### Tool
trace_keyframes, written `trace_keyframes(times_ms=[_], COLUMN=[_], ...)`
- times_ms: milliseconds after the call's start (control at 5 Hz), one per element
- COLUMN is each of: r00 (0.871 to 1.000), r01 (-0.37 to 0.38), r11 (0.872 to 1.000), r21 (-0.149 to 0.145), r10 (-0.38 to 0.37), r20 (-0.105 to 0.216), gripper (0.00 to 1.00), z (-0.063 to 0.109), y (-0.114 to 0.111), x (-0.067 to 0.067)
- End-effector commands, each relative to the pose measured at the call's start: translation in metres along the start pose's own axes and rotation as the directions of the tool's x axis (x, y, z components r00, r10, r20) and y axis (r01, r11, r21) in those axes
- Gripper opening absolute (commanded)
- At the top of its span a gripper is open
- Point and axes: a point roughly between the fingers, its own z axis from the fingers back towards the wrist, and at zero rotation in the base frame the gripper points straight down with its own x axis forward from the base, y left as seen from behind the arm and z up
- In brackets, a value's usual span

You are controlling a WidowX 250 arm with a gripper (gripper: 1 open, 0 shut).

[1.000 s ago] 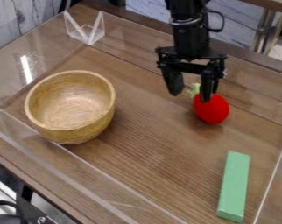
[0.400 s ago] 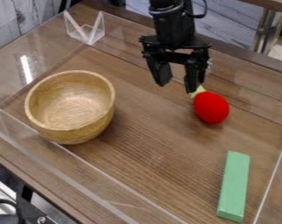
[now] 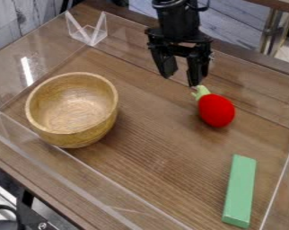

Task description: Move the red fruit to the right

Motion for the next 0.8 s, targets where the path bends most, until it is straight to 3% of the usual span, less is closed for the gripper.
trace_keyframes(times_ms=[0,200,600], r00=[0.998,0.997,0.995], r01=[-0.01,-0.037,-0.064], r11=[0.999,0.998,0.997], r21=[0.033,0.049,0.053], r10=[0.008,0.033,0.059], r20=[0.07,0.076,0.087], gripper=[0.0,1.0,1.0], z=[0.002,-0.01,-0.012], y=[-0.005,-0.01,-0.006], x=[0.016,0.018,0.013])
